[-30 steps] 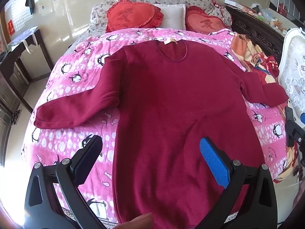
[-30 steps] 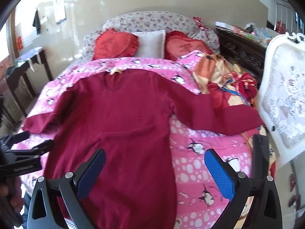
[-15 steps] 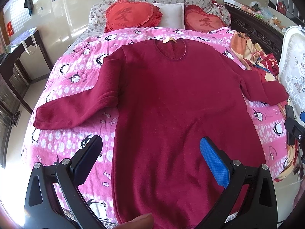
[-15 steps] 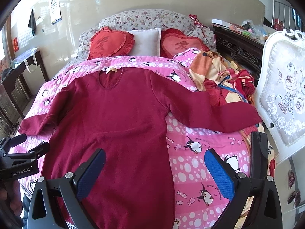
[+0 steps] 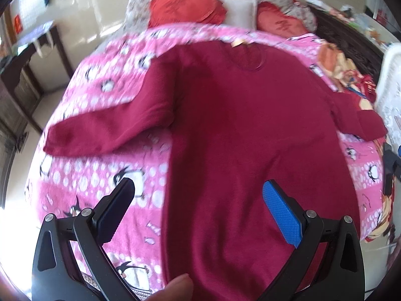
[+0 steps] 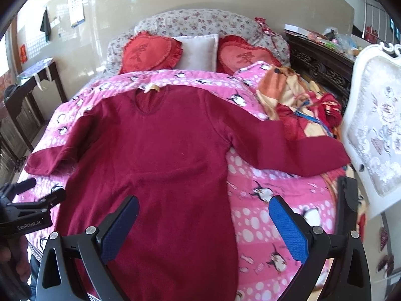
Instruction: Fold small clothes
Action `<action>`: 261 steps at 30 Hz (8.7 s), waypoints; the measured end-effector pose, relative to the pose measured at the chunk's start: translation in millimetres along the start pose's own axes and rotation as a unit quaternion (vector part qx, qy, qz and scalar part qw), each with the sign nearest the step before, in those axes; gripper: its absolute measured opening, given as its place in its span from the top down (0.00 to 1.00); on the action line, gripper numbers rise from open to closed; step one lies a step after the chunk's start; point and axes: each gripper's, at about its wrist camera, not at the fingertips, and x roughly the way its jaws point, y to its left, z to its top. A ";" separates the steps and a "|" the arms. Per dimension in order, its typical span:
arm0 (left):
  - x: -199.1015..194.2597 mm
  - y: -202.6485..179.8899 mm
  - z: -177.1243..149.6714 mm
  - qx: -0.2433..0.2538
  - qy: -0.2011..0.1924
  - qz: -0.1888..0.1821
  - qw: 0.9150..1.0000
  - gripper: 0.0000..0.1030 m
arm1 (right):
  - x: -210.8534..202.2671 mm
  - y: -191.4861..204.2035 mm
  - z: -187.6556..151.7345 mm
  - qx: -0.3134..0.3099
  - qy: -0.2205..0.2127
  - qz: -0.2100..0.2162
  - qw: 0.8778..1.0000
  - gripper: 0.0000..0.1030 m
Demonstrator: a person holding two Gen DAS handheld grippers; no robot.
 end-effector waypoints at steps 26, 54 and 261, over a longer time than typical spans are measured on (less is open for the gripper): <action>85.0 92.9 -42.7 -0.048 0.002 0.059 0.997 0.00 | 173.2 55.4 -19.3 -0.036 0.042 0.022 0.998 0.00; 3.3 21.4 -36.4 0.016 -0.010 -0.038 0.999 0.01 | 176.9 55.5 -17.9 -0.037 0.045 0.018 0.998 0.00; 135.7 7.9 66.8 -0.020 -0.093 -0.048 0.994 0.31 | 249.5 63.2 96.0 -0.134 0.059 0.021 0.989 0.01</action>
